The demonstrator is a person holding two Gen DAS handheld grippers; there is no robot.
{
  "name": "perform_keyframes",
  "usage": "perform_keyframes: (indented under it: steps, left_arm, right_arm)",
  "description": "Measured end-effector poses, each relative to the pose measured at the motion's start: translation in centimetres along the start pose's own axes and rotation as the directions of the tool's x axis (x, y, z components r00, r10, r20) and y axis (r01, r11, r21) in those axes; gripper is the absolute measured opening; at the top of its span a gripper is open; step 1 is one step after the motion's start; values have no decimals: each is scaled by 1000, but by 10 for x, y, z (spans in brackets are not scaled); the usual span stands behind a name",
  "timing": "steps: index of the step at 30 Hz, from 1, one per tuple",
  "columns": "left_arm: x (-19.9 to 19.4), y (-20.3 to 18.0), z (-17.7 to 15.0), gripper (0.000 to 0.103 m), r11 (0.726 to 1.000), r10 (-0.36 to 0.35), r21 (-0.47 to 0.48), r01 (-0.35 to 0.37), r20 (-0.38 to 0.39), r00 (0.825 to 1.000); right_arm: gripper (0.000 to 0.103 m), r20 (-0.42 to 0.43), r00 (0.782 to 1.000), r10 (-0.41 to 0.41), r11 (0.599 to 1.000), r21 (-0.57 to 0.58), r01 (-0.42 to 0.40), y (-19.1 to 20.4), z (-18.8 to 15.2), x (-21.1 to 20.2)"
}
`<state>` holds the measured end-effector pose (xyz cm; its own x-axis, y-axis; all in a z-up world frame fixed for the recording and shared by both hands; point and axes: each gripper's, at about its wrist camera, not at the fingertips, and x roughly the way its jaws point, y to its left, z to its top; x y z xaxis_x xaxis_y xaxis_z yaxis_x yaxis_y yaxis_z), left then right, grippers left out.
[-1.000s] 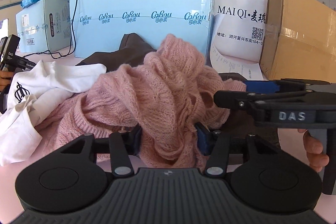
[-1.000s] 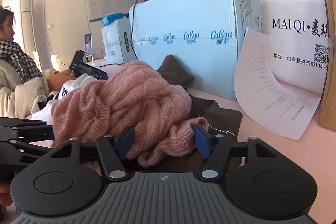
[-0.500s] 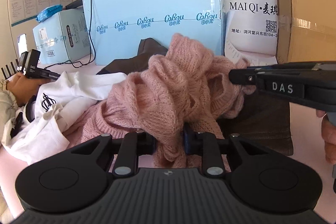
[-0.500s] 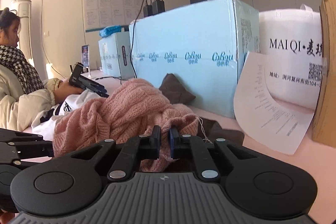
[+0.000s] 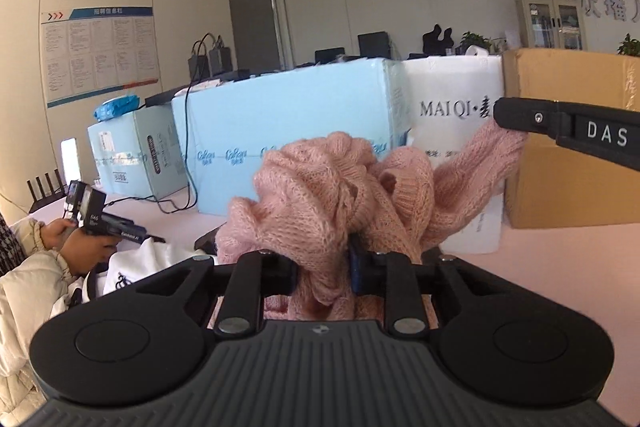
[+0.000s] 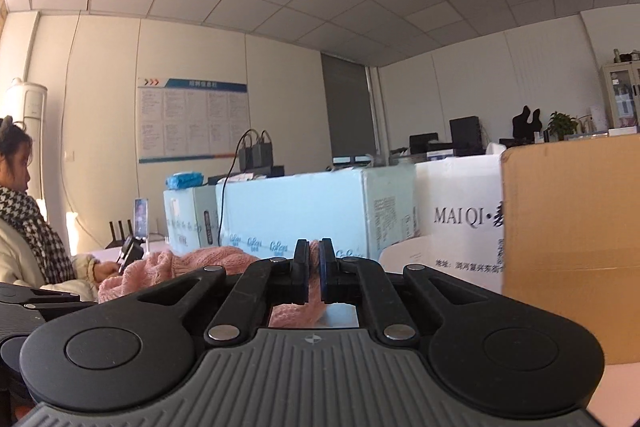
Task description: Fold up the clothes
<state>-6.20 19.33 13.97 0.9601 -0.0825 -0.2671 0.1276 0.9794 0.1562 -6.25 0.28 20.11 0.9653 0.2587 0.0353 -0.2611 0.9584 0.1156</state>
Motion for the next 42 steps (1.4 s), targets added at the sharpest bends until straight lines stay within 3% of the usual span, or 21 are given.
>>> perform_keyframes:
  steps: [4, 10, 14, 19, 24, 31, 32, 33, 34, 35, 36, 38, 39, 42]
  left_arm:
    - [-21, -37, 21, 20, 996, -78, 47, 75, 55, 995]
    - [-47, -99, 55, 20, 965, -251, 99, 242, 93, 964]
    - [-59, -147, 65, 20, 931, -349, 157, 330, 113, 930]
    - [-66, -195, 71, 20, 864, -486, 193, 465, 84, 870]
    - [-64, -237, 63, 21, 789, -592, 213, 576, 18, 805]
    - [-28, -274, 28, 27, 749, -599, 226, 623, -174, 782]
    - [-21, -277, 20, 32, 745, -594, 217, 631, -212, 776]
    - [-10, -280, 10, 46, 741, -592, 199, 642, -258, 764]
    - [-2, -284, 1, 56, 740, -585, 195, 644, -286, 759]
    - [6, -288, -7, 77, 741, -576, 197, 642, -305, 759]
    - [12, -292, -18, 86, 749, -558, 211, 628, -311, 769]
    - [19, -296, -32, 86, 765, -533, 229, 602, -301, 791]
    - [23, -297, -38, 86, 770, -524, 234, 593, -299, 798]
    - [27, -289, -38, 85, 767, -550, 201, 609, -282, 786]
  right_arm:
    - [4, 95, 993, -70, 996, -39, 74, -27, 23, -45]
    - [4, 161, 973, -166, 982, -63, 178, -70, 50, -106]
    - [4, 178, 949, -260, 960, -57, 273, -103, 56, -144]
    - [4, 167, 912, -374, 921, -50, 387, -137, 54, -183]
    - [4, 81, 896, -436, 899, -3, 438, -160, 32, -216]
    - [5, -149, 908, -391, 901, 138, 410, -219, -31, -204]
    - [5, -183, 908, -376, 902, 155, 404, -228, -43, -201]
    - [5, -217, 907, -360, 901, 171, 398, -238, -54, -197]
    - [9, -270, 895, -356, 899, 160, 407, -244, -62, -190]
    - [14, -350, 869, -349, 901, 131, 414, -242, -75, -175]
    - [24, -390, 857, -338, 904, 119, 410, -247, -81, -169]
    - [97, -452, 830, -327, 900, 118, 419, -255, -96, -161]
    - [101, -436, 835, -335, 896, 126, 425, -255, -97, -162]
    - [101, -383, 858, -341, 898, 136, 418, -253, -95, -166]
